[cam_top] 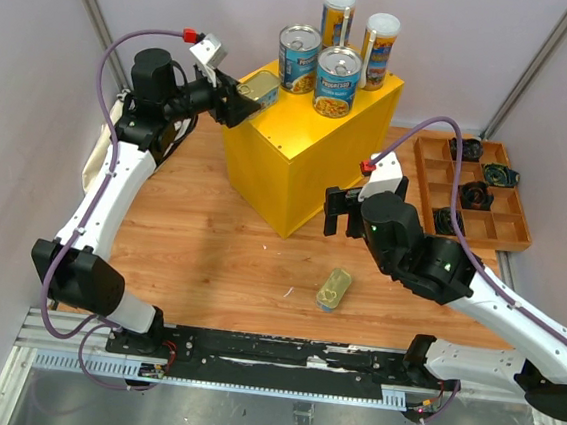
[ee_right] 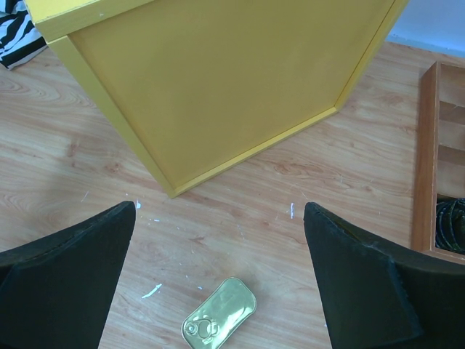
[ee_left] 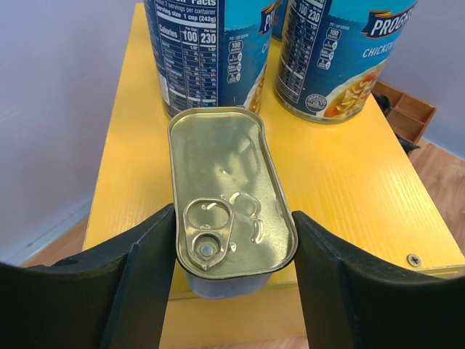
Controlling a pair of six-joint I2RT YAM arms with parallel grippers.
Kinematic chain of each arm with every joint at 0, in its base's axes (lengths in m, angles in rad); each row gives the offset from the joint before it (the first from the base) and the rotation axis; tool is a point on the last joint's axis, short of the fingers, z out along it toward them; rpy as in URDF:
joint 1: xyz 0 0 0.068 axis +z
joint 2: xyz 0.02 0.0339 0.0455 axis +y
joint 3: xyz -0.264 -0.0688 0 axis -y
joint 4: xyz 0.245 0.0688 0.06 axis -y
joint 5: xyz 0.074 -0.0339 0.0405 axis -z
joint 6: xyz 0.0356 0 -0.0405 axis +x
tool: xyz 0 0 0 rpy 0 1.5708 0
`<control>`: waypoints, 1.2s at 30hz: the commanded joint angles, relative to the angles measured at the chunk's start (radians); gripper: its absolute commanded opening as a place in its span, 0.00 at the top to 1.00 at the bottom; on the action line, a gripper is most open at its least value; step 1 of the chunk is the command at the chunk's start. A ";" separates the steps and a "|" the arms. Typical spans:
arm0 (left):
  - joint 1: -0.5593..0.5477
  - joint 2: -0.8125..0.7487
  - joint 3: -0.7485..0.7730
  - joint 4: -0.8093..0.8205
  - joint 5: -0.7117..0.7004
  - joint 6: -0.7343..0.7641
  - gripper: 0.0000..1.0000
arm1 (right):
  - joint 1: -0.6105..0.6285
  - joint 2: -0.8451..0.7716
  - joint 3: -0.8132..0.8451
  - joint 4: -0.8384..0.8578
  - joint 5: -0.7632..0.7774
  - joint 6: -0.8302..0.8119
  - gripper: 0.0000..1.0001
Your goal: Place and organize the canned foods onto the counter
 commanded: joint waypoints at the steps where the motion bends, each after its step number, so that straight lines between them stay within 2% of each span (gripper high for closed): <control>1: 0.009 0.005 0.024 0.005 0.012 0.020 0.33 | 0.012 -0.006 0.030 -0.005 0.000 -0.019 0.00; 6: 0.009 0.001 0.025 0.011 0.010 0.007 0.18 | 0.012 -0.004 0.034 -0.013 -0.001 -0.017 0.00; 10: 0.010 -0.005 0.025 0.014 -0.007 0.011 0.11 | 0.012 -0.005 0.035 -0.013 -0.002 -0.016 0.00; 36: 0.010 -0.079 -0.056 0.030 -0.162 0.068 0.13 | 0.012 0.005 0.039 -0.017 -0.014 -0.009 0.00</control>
